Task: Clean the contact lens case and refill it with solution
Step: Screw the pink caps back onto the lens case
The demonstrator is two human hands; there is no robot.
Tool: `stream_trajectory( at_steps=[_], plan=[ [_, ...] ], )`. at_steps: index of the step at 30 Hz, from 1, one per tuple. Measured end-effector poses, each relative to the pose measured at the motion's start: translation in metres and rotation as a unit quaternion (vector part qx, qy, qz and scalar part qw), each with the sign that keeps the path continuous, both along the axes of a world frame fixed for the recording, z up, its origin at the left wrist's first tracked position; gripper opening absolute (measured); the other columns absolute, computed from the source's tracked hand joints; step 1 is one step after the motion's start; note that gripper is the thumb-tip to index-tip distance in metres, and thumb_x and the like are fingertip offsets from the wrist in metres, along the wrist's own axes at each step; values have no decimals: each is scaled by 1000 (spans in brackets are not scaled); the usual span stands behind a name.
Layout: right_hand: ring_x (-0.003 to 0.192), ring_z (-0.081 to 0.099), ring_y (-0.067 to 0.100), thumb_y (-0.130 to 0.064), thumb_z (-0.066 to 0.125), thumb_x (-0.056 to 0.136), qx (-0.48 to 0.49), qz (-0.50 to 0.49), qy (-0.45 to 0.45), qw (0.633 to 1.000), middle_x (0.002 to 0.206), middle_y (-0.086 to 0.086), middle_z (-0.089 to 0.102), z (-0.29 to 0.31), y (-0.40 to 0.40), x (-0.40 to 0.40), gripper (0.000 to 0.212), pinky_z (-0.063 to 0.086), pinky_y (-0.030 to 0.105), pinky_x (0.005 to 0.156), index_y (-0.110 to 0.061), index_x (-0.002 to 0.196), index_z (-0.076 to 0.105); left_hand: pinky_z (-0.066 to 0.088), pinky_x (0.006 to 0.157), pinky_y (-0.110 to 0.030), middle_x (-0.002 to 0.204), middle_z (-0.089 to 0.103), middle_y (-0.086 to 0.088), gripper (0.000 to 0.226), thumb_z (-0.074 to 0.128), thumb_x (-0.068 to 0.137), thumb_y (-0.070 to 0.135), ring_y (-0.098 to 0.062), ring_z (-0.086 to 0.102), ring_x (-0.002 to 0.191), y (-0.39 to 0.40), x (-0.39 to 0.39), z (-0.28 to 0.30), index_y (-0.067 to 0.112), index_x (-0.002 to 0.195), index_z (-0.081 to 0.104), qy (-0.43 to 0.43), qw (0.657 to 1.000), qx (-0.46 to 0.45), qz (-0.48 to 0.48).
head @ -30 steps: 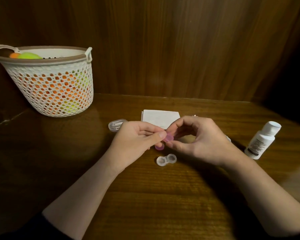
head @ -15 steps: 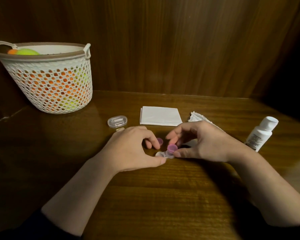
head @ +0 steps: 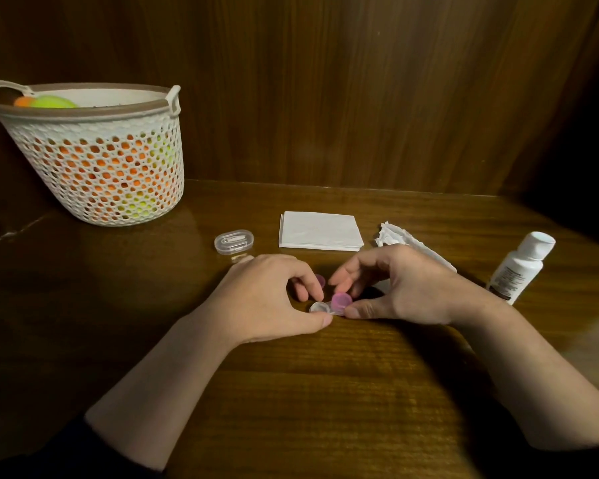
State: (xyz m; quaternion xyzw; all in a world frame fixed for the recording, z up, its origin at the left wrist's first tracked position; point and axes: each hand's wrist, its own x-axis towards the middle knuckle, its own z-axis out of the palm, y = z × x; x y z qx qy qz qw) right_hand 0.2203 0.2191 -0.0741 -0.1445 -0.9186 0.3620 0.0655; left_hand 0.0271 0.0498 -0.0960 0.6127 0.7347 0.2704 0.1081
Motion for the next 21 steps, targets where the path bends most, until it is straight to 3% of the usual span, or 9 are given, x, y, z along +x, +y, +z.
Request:
stream_trajectory(
  at_steps=[4, 12, 17, 21],
  plan=[
    [100, 73, 1, -26, 92, 83, -7, 5, 5, 1000, 107, -21, 79, -2, 0, 0, 35, 60, 20, 89, -38, 113, 77, 31, 63, -21, 93, 66, 40, 20, 82, 78, 61, 25, 54, 81, 0, 1, -1, 45, 88, 75, -11, 1000, -1, -4],
    [99, 73, 2, -27, 91, 84, 8, 12, 0, 1000, 105, -21, 79, -2, 1, -2, 31, 61, 22, 88, -36, 111, 80, 30, 64, -19, 85, 71, 30, 19, 84, 78, 58, 23, 57, 79, 0, 1, -1, 43, 88, 78, -20, 1000, 8, -9],
    [96, 72, -1, -28, 92, 84, 17, 11, -9, 1000, 102, -24, 79, -4, 2, -2, 26, 56, 12, 81, -37, 106, 82, 33, 70, -20, 88, 71, 33, 18, 83, 78, 58, 20, 58, 89, 1, 0, -1, 44, 88, 79, -18, 1000, 6, -7],
    [96, 72, 0, -35, 94, 80, 32, 0, -7, 999, 101, -24, 79, -6, 1, -4, 30, 61, 24, 87, -40, 106, 79, 30, 66, -15, 86, 72, 32, 17, 83, 77, 57, 22, 57, 85, 1, 0, -1, 44, 88, 79, -14, 1000, 9, -7]
  ],
)
